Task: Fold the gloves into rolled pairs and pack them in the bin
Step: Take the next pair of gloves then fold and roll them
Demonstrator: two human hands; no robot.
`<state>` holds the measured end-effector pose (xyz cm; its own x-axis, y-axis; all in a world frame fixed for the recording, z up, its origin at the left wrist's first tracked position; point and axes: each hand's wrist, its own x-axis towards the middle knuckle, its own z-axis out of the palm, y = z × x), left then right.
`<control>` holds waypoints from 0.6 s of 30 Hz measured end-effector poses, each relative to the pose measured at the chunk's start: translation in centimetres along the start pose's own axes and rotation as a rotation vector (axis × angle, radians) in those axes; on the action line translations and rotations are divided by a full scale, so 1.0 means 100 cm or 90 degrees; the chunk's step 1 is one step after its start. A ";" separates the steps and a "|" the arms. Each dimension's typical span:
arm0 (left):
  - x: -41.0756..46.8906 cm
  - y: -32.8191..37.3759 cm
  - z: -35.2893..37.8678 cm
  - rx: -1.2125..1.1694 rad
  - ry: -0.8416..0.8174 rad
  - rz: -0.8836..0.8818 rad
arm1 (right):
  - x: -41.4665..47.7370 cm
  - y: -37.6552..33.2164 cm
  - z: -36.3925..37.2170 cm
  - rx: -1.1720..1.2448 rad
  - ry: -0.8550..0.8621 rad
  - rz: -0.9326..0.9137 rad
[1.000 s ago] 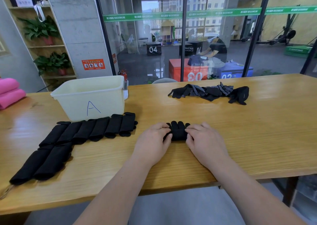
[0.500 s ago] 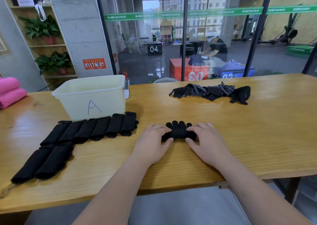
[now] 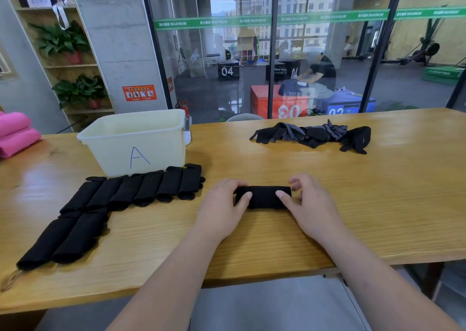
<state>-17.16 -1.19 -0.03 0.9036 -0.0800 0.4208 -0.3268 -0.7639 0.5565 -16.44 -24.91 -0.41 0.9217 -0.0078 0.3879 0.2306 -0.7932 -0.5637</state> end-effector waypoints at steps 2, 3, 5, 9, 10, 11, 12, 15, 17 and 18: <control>0.000 -0.001 0.004 0.057 0.034 0.045 | -0.002 -0.002 0.002 -0.081 0.043 -0.075; 0.000 -0.001 0.006 0.088 0.051 0.079 | -0.004 -0.003 0.003 -0.115 0.068 -0.128; -0.001 0.001 0.009 0.143 0.079 0.155 | -0.006 -0.003 0.005 -0.152 0.104 -0.225; -0.002 0.003 0.012 0.206 0.093 0.206 | -0.006 -0.001 0.009 -0.169 0.099 -0.245; -0.002 0.003 0.013 0.210 0.084 0.202 | -0.006 -0.001 0.010 -0.173 0.093 -0.233; -0.002 0.003 0.014 0.208 0.068 0.194 | -0.006 -0.001 0.010 -0.180 0.084 -0.221; -0.002 0.003 0.015 0.200 0.051 0.187 | -0.006 -0.001 0.011 -0.189 0.076 -0.213; -0.003 0.004 0.018 0.170 0.010 0.163 | -0.005 -0.001 0.010 -0.200 0.057 -0.197; -0.003 0.004 0.017 0.170 -0.007 0.157 | -0.004 -0.002 0.009 -0.196 0.034 -0.182; -0.003 0.004 0.017 0.173 -0.013 0.154 | -0.003 -0.002 0.009 -0.195 0.021 -0.179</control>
<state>-17.11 -2.55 -1.13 0.8160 -0.2896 0.5003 -0.4481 -0.8637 0.2308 -16.53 -24.21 -1.06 0.8249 0.2190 0.5211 0.3634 -0.9117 -0.1920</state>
